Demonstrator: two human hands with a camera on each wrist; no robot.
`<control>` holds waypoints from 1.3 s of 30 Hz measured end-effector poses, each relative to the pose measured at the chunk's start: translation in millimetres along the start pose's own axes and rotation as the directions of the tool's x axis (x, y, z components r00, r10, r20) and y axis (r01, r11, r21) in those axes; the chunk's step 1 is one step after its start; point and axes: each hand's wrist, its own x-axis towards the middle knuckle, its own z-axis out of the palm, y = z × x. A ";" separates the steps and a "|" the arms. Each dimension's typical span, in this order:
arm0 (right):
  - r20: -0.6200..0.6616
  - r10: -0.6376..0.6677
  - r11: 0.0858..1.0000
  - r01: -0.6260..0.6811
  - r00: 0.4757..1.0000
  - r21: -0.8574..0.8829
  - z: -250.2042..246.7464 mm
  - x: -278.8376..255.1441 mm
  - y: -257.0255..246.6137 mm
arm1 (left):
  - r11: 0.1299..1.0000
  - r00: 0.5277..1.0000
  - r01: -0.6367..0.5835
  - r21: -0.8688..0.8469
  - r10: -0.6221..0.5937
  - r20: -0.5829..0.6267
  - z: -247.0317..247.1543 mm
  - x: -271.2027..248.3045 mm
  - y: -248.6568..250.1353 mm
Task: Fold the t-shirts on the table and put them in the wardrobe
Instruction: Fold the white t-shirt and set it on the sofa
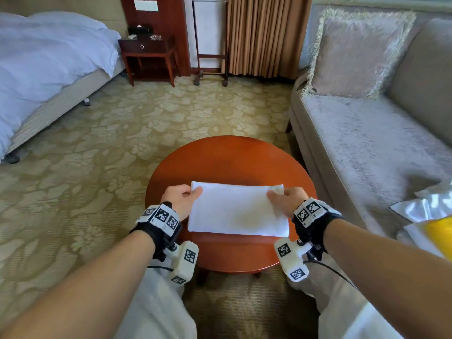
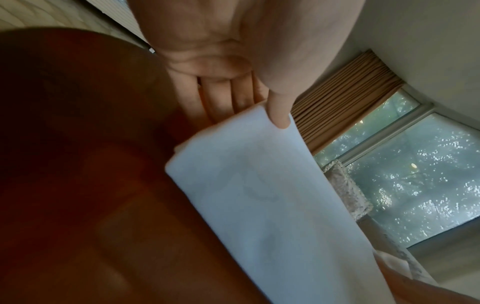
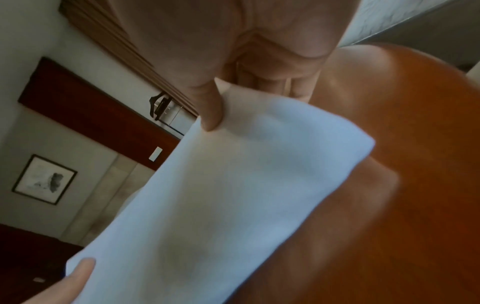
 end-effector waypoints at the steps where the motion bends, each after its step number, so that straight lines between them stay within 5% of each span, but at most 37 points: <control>1: -0.006 0.016 0.999 -0.017 1.000 -0.033 2.3 4.8 0.3 | 1.000 1.000 0.005 0.011 -0.005 -0.004 3.2 5.1 -1.8; 11: -0.095 0.050 0.964 -0.073 0.994 -0.257 17.7 24.6 2.0 | 0.985 0.998 0.031 0.172 -0.021 -0.063 21.2 31.7 -4.7; 19: -0.193 0.061 0.961 -0.110 0.979 -0.255 16.4 17.0 -8.0 | 0.908 0.935 0.342 0.241 -0.354 0.006 7.0 36.7 21.5; 22: -0.289 -0.126 0.930 0.012 0.949 -0.366 22.1 7.7 -11.3 | 0.936 0.970 0.239 0.260 -0.219 -0.103 7.5 23.1 37.0; 25: -0.109 -0.371 0.788 0.250 0.922 -0.563 36.4 -5.3 -12.5 | 0.919 0.999 0.010 0.394 0.009 -0.048 15.3 2.7 49.1; 27: 0.063 -0.387 0.691 0.334 0.920 -0.641 46.7 -9.7 -9.4 | 0.865 0.994 -0.110 0.490 0.090 0.063 26.3 -4.3 50.4; 32: 0.216 -0.232 0.612 0.315 0.949 -0.726 51.6 -0.9 13.3 | 0.755 0.953 -0.131 0.643 -0.082 0.291 50.9 -7.7 38.2; 39: 0.229 -0.188 0.671 0.295 0.955 -0.680 52.9 13.5 17.6 | 0.781 0.933 -0.079 0.619 -0.162 0.323 57.2 -0.3 36.2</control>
